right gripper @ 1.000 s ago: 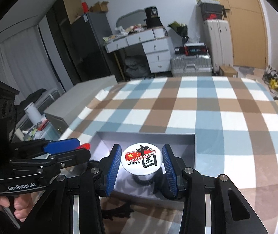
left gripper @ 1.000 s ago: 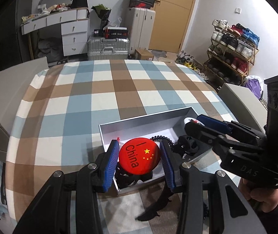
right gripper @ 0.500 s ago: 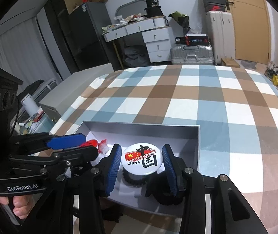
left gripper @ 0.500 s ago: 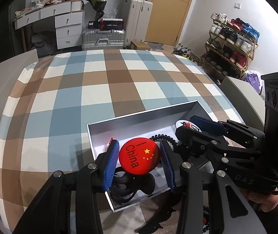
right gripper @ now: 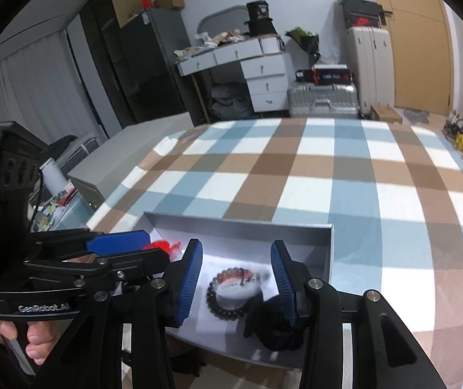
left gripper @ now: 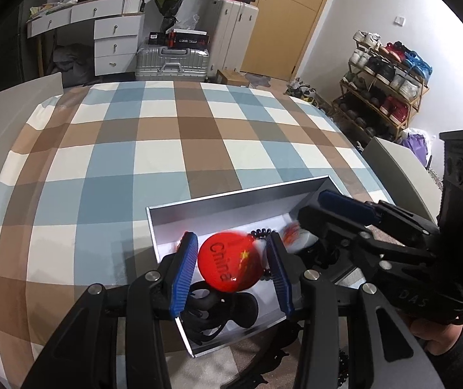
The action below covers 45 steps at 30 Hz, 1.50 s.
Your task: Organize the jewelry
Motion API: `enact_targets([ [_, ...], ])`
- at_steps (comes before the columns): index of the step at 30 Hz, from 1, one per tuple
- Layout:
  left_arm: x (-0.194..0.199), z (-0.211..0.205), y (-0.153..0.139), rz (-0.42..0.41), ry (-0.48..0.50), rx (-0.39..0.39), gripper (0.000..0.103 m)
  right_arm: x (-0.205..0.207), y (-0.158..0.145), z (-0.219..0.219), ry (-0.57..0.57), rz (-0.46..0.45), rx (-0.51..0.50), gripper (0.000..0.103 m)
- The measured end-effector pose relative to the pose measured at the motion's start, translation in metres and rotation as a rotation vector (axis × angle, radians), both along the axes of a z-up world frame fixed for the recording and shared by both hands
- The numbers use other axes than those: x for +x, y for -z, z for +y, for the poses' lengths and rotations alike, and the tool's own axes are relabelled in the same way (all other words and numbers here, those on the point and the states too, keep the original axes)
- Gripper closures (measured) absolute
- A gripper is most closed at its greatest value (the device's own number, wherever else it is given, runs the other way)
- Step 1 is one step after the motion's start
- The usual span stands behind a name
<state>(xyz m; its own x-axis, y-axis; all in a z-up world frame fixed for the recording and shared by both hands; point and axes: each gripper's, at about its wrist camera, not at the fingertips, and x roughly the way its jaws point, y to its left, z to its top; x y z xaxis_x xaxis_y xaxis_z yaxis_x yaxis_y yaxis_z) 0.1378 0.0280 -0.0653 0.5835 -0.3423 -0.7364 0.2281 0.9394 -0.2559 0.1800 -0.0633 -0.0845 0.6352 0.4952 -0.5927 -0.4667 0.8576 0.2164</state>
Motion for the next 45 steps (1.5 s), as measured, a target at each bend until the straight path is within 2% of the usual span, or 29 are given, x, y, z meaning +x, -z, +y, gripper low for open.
enact_targets([
  [6, -0.009, -0.001, -0.008, -0.029, -0.009, 0.020, 0.055, -0.009, -0.011, -0.003, 0.004, -0.033, 0.004, 0.052],
  [11, -0.014, 0.000, -0.014, -0.035, -0.019, 0.031, 0.055, -0.019, -0.020, -0.008, 0.014, -0.052, 0.014, 0.048],
  [17, -0.030, -0.005, -0.026, -0.079, -0.019, 0.063, 0.055, -0.036, -0.034, -0.015, 0.029, -0.087, 0.025, 0.043],
  [23, -0.045, -0.010, -0.037, -0.118, -0.015, 0.085, 0.055, -0.057, -0.047, -0.022, 0.038, -0.124, 0.036, 0.033],
  [27, -0.057, -0.014, -0.039, -0.130, -0.014, 0.077, 0.055, -0.074, -0.052, -0.028, 0.052, -0.149, 0.046, 0.022],
  [31, -0.070, -0.021, -0.037, -0.144, -0.012, 0.099, 0.054, -0.094, -0.053, -0.033, 0.051, -0.169, 0.045, 0.020],
  [32, -0.074, -0.021, -0.037, -0.149, -0.016, 0.099, 0.052, -0.099, -0.053, -0.034, 0.051, -0.172, 0.043, 0.019],
  [34, -0.079, -0.018, -0.037, -0.156, -0.034, 0.095, 0.037, -0.109, -0.052, -0.037, 0.050, -0.181, 0.040, 0.015],
  [40, -0.096, -0.009, -0.033, -0.169, -0.084, 0.050, 0.034, -0.135, -0.046, -0.043, 0.060, -0.194, 0.042, 0.007],
  [41, -0.099, -0.006, -0.032, -0.170, -0.099, 0.038, 0.032, -0.138, -0.043, -0.045, 0.059, -0.189, 0.044, 0.006],
  [43, -0.106, -0.001, -0.027, -0.177, -0.131, 0.028, 0.019, -0.144, -0.038, -0.044, 0.059, -0.185, 0.042, 0.005],
  [45, -0.114, 0.003, -0.024, -0.189, -0.164, 0.033, 0.019, -0.148, -0.032, -0.042, 0.051, -0.168, 0.041, 0.003],
])
